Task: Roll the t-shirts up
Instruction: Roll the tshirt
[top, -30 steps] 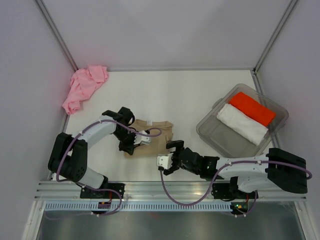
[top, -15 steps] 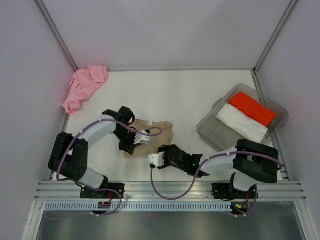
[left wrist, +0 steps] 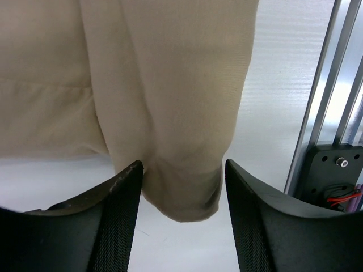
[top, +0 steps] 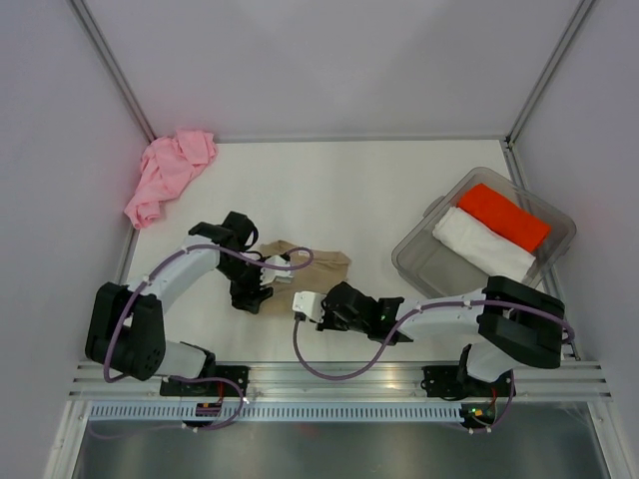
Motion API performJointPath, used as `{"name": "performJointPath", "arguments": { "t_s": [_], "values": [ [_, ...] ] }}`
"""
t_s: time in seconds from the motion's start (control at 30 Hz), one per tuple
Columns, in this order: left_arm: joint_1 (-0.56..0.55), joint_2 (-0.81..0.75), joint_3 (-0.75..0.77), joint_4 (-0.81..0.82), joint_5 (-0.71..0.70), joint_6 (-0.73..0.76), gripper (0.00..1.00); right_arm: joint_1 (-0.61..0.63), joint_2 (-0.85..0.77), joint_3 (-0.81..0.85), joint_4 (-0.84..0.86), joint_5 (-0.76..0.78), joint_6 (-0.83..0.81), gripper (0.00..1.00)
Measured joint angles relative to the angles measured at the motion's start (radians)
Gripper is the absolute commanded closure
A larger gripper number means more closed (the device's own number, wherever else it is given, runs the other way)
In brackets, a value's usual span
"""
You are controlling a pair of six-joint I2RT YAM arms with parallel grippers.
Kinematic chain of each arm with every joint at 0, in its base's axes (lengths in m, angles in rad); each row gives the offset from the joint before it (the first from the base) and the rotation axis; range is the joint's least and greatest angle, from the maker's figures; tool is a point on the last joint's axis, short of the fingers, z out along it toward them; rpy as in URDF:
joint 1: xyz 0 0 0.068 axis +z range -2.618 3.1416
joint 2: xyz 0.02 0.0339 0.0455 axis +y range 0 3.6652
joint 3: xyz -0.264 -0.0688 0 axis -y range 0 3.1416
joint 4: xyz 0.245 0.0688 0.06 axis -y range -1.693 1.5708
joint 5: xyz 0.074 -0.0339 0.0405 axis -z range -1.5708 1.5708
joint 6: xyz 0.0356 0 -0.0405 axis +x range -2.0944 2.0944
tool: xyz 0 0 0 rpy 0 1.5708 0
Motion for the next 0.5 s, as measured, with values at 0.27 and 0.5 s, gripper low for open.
{"name": "performJointPath", "arguments": {
  "t_s": [0.27,0.5],
  "values": [
    [0.038,-0.051,-0.083,0.018,0.024,-0.014,0.27,0.000,-0.064,-0.044,0.008,-0.089,0.146,0.92],
    [0.064,-0.077,-0.087,0.025,0.053,-0.049,0.85,0.000,-0.074,-0.054,0.013,-0.138,0.217,0.94]
  ]
}}
